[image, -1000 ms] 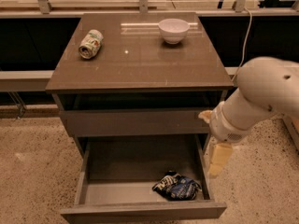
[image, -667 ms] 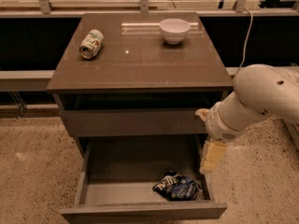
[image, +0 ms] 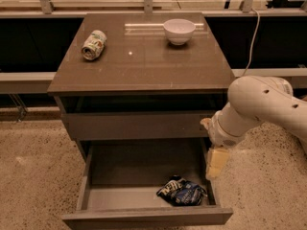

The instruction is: Pick blue chip bag from middle drawer and place on counter

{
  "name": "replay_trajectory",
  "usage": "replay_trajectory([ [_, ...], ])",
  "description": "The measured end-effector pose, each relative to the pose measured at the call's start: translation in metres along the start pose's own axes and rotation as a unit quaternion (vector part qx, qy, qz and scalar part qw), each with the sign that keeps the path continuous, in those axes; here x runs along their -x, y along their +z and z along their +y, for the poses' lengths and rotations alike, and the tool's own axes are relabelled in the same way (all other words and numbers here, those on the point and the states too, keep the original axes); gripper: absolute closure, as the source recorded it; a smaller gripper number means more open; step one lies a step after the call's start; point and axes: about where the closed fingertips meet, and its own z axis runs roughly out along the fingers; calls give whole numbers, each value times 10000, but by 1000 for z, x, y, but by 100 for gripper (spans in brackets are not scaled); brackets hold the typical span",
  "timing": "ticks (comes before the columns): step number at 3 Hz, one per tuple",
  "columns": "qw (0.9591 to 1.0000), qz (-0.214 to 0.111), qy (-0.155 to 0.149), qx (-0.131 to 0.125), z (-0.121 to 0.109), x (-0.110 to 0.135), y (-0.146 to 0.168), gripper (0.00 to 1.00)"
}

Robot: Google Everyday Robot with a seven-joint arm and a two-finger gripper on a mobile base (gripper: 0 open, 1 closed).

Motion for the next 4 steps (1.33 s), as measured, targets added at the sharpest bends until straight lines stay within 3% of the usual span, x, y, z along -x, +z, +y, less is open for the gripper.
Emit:
replay_trajectory([
  [1,9992,325,-104,206,-2,-18,54,18],
  [3,9973,438,-162,559,9,-43,137,64],
  [4,9969,328,-122,698,17,-52,170,68],
])
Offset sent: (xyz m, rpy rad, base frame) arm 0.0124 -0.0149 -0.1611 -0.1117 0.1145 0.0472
